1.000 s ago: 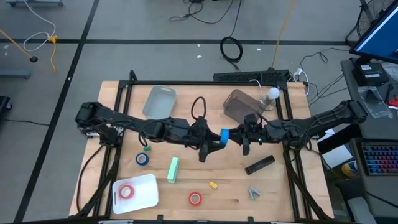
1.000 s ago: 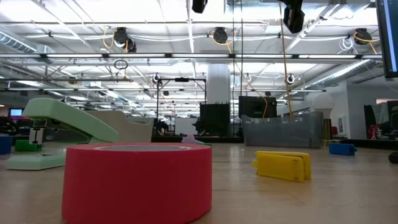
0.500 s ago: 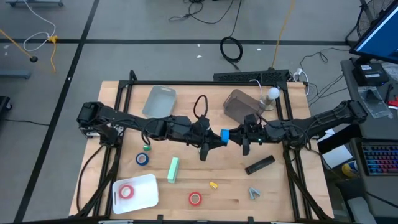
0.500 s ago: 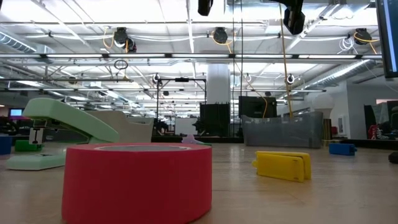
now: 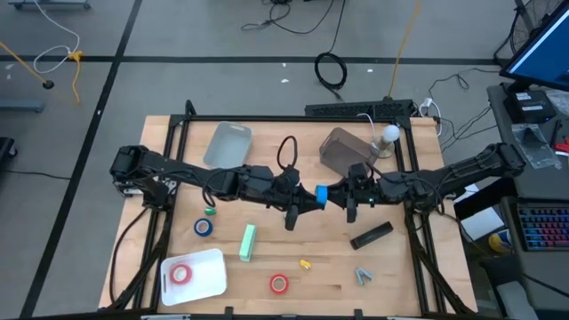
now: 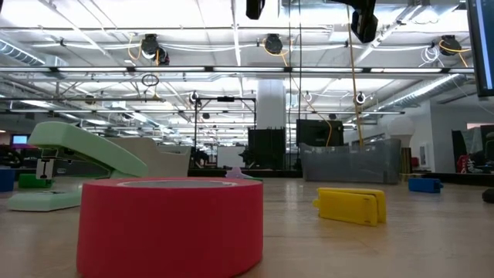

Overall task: Pick and place Stapler, Stapler remover, tape
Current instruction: Put the light blue tape into the white bin

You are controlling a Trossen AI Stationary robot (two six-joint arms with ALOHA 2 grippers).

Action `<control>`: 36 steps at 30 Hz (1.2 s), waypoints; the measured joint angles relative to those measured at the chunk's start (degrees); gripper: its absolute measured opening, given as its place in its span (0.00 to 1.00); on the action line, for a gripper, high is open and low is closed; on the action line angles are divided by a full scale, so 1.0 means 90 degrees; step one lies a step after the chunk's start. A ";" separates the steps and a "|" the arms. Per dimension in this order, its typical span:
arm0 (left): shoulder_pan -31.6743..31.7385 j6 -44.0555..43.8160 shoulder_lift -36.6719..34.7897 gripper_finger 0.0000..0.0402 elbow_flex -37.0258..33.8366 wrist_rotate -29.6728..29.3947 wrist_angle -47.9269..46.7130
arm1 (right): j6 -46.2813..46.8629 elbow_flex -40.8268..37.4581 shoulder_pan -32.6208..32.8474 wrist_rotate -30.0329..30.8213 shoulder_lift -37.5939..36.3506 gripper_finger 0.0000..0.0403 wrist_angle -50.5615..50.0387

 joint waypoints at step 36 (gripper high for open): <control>-0.1146 -0.2597 -0.1173 0.10 -0.0002 -0.0766 -0.5156 | -0.0261 0.0012 0.0015 -0.2526 -0.1014 0.22 -0.2645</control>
